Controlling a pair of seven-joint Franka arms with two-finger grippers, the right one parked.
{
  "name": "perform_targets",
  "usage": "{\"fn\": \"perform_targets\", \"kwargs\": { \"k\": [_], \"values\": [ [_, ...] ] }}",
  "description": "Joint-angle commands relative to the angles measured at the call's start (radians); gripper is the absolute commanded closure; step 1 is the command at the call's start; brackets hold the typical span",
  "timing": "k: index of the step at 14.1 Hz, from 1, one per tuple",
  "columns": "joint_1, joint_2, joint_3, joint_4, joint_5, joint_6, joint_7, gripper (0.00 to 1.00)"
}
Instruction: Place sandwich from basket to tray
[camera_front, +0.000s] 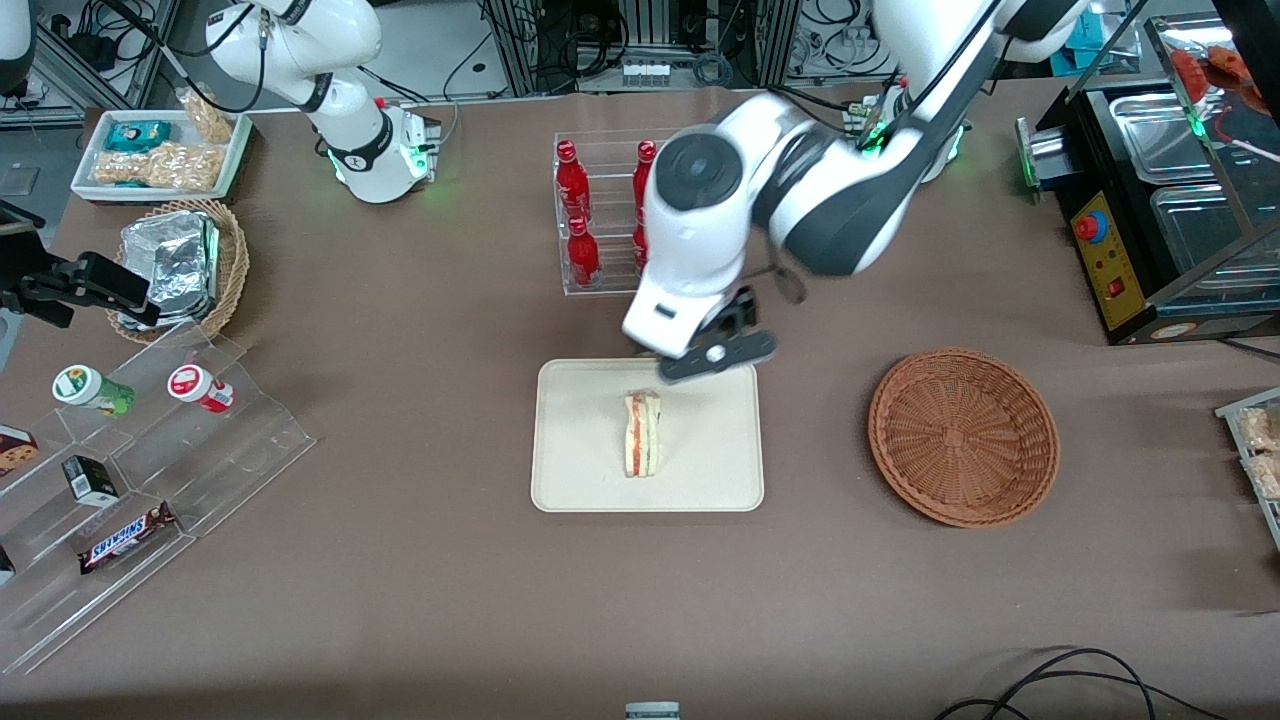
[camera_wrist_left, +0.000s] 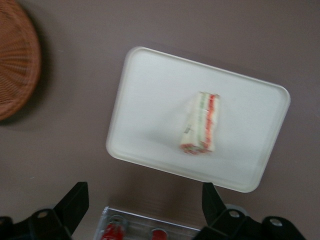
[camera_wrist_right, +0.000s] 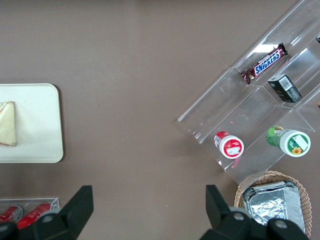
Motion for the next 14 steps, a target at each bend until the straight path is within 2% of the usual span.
{"fn": "perform_targets", "kwargs": {
  "k": [1,5,9,12,14],
  "values": [
    [0.107,-0.074,-0.004,-0.099,-0.062,-0.035,0.009,0.00],
    [0.275,-0.200,-0.004,-0.257,-0.083,-0.052,0.181,0.00],
    [0.427,-0.357,-0.004,-0.415,-0.148,-0.073,0.410,0.00],
    [0.472,-0.407,0.000,-0.428,-0.158,-0.130,0.512,0.00],
    [0.422,-0.450,0.128,-0.431,-0.170,-0.211,0.628,0.00]
  ]
}}
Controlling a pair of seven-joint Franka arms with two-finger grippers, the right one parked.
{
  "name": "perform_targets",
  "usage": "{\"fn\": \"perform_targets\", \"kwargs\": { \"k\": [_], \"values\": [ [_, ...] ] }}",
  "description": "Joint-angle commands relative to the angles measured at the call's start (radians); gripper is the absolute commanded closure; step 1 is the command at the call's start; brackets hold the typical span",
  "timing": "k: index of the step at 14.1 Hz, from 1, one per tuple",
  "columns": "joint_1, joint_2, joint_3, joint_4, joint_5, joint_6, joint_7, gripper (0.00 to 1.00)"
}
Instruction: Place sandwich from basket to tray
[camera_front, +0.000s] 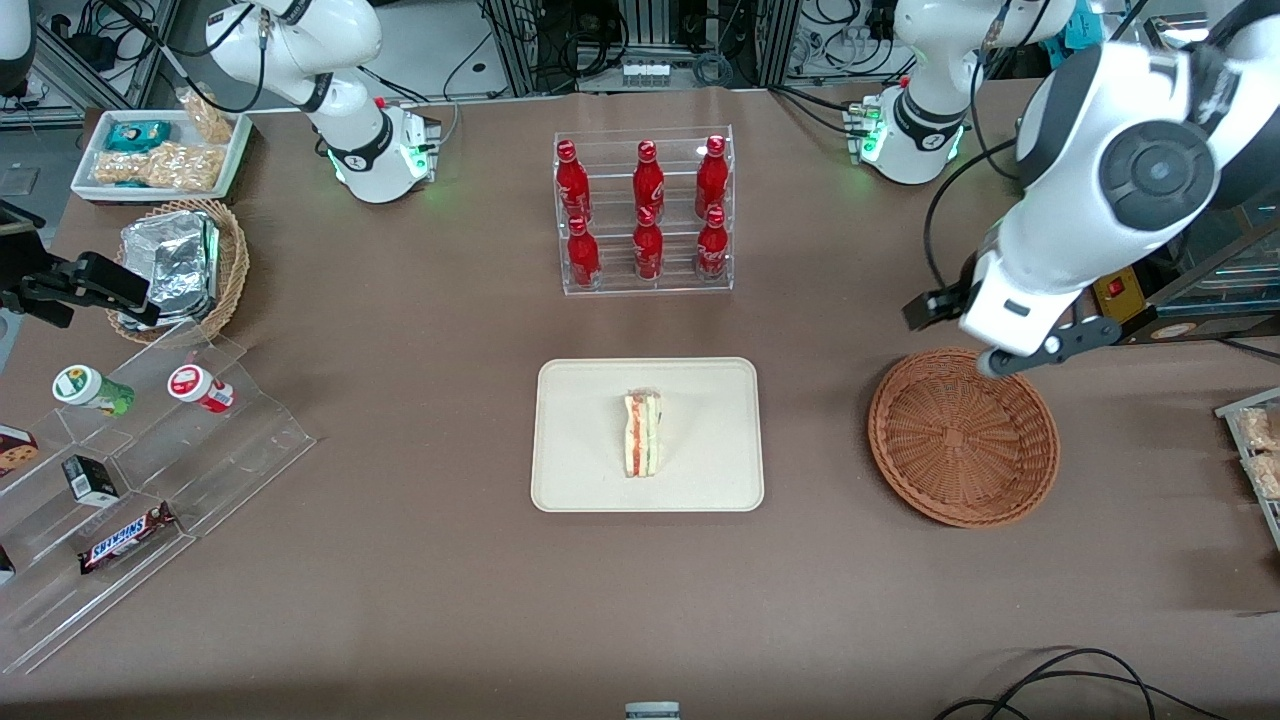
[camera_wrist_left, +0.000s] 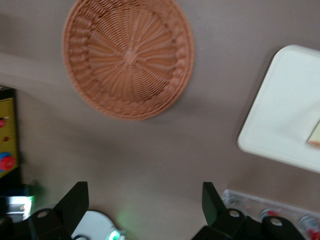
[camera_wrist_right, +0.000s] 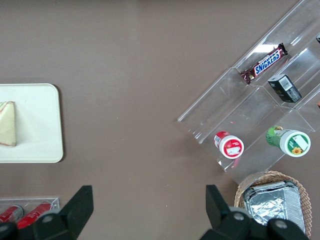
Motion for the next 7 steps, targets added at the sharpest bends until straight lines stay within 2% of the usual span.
{"fn": "perform_targets", "kwargs": {
  "k": [1,4,7],
  "values": [
    [-0.061,-0.084,0.137,-0.036,-0.031,-0.072,0.159,0.00],
    [-0.101,-0.119,0.243,-0.032,-0.034,-0.076,0.298,0.00],
    [-0.102,-0.119,0.298,0.011,-0.029,-0.075,0.433,0.00]
  ]
}}
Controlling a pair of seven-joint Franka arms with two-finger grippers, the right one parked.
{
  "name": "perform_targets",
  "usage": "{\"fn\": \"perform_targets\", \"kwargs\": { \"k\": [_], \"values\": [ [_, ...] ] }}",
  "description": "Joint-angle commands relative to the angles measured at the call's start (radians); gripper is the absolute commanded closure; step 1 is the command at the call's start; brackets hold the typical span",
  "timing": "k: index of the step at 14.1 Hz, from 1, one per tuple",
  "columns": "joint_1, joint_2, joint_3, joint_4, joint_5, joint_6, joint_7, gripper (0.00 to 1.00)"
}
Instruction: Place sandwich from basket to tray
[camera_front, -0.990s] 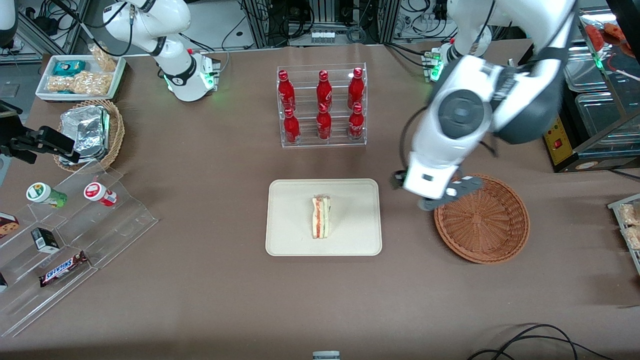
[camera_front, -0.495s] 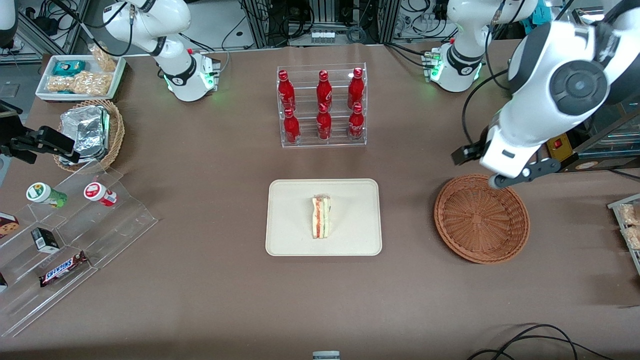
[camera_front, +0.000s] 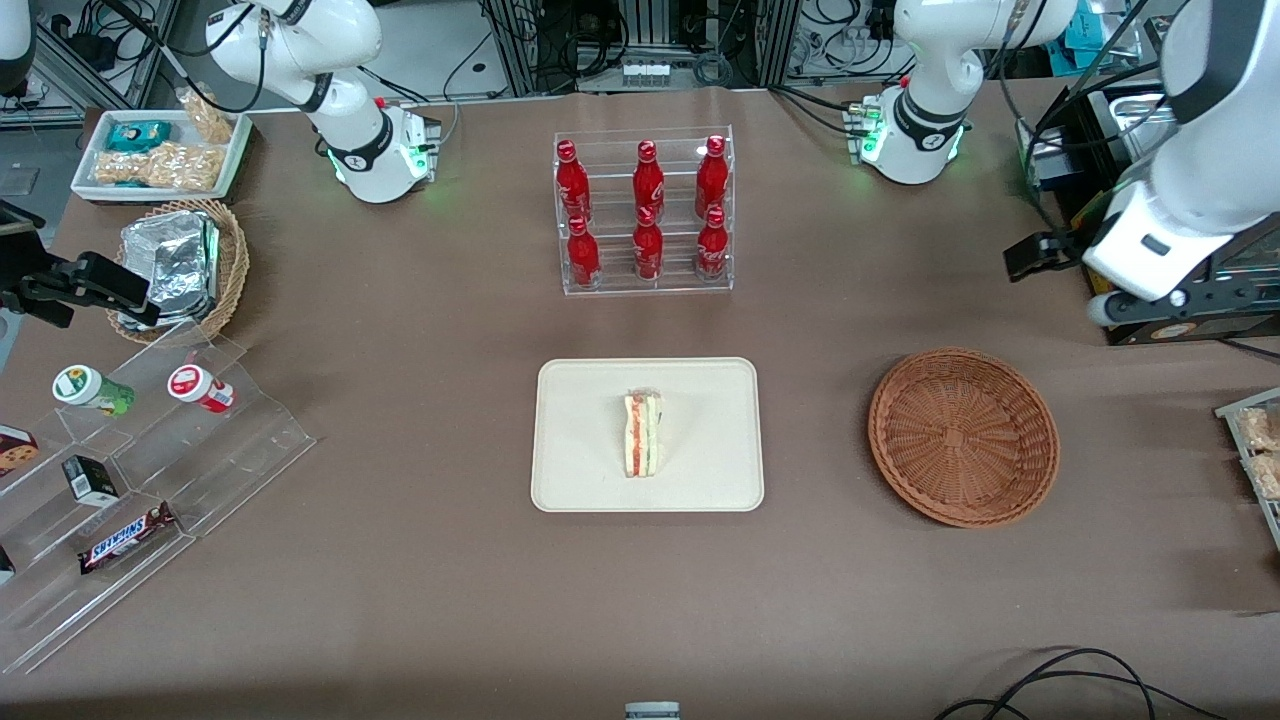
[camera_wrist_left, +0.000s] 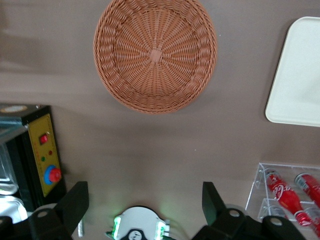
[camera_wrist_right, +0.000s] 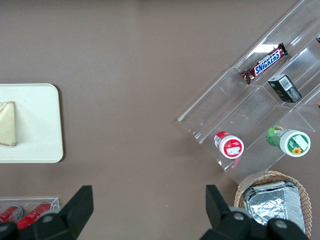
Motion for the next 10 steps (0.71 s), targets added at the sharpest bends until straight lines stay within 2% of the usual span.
{"fn": "perform_targets", "kwargs": {
  "k": [1,3,6,8,10],
  "values": [
    [-0.020,-0.016,0.066,0.031,-0.009,-0.005,0.126,0.00],
    [-0.020,-0.005,0.101,0.066,-0.001,0.007,0.182,0.00],
    [-0.020,0.020,0.138,0.076,-0.012,0.110,0.179,0.00],
    [-0.019,0.023,0.143,0.076,-0.019,0.118,0.176,0.00],
    [-0.019,0.023,0.147,0.076,-0.059,0.112,0.171,0.00]
  ]
}}
